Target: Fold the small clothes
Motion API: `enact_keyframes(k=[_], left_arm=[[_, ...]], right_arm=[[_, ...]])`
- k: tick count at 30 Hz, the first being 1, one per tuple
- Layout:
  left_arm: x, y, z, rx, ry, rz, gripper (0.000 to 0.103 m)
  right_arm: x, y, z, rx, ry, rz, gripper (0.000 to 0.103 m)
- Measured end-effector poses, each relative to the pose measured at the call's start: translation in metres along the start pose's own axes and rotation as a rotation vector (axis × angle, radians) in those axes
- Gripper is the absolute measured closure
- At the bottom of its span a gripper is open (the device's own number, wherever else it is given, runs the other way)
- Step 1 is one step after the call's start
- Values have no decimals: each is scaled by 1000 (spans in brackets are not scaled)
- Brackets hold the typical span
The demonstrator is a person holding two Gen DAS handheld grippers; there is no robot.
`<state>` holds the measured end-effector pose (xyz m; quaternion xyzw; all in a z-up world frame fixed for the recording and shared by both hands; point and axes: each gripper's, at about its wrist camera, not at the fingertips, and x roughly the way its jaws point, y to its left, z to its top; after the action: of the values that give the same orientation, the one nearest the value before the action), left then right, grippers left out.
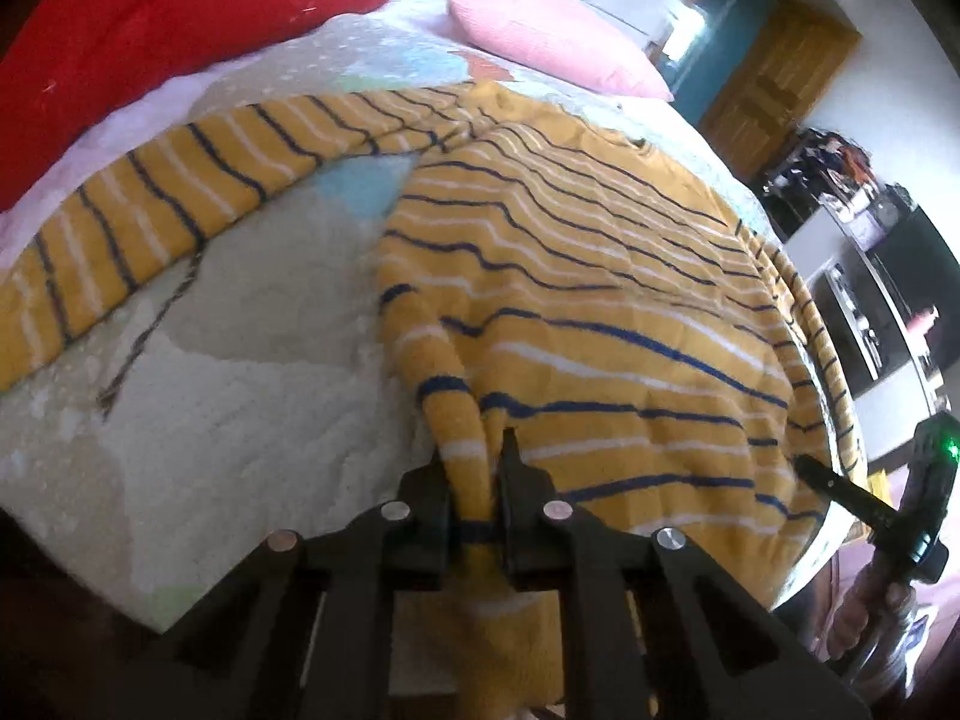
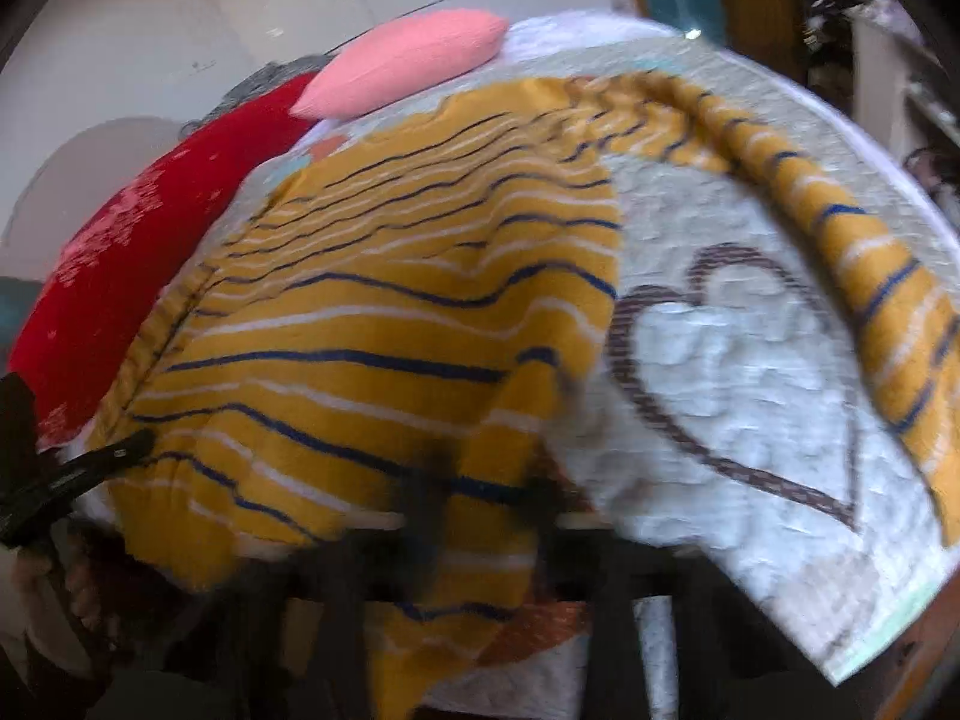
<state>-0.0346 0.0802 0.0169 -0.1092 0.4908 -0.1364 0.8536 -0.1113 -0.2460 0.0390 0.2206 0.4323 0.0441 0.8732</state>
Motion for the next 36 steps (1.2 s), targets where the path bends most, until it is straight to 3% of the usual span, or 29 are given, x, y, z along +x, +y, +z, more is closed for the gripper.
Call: enact_keyframes(k=[4,7,9,10,11,12,14,18,22,23,24,26,29,31,33,34,36], left_arm=[[-27,13,-16,-18,-15,48,93],[-35,23,-22,-63,-21,43,91],[-45,30,-23,-88,-44,44,80],[-51,31,-23,-93,-63,54,69],[-54,31,-24,-92,-79,65,59],[-59,30,-24,-87,-95,82,56],[-64,25,-23,-66,-118,109,53],[-54,9,-19,-33,-93,94,52],[-41,-11,-15,-7,-66,71,52],[-41,-16,-14,0,-67,69,52],[-41,-21,-13,8,-73,67,52],[-44,-27,-9,24,-87,66,52],[-46,-32,-4,30,-98,66,51],[-45,-31,-2,20,-96,65,49],[-44,-30,-2,5,-92,60,48],[-44,-30,-2,2,-89,57,48],[-41,-30,-3,4,-82,64,45]], right_arm=[[-21,-3,-14,-38,9,30,93],[-31,-19,-21,-16,21,41,91],[-53,-34,-20,-5,-48,-1,90],[-68,-42,-19,-5,-91,-65,88],[-84,-54,-16,1,-144,-138,76],[-98,-67,-15,15,-193,-200,59],[-114,-87,-17,25,-247,-316,47],[-111,-100,-26,-40,-213,-358,45],[-79,-104,-26,-171,-132,-481,47],[-73,-110,-21,-165,-100,-475,79],[-74,-119,-12,-141,-90,-462,94],[-99,-137,6,-55,-165,-397,94],[-149,-177,34,139,-325,-395,94],[-167,-205,41,259,-387,-467,88],[-183,-239,39,409,-409,-594,63],[-188,-246,36,443,-425,-574,63],[-196,-259,17,514,-466,-451,60]])
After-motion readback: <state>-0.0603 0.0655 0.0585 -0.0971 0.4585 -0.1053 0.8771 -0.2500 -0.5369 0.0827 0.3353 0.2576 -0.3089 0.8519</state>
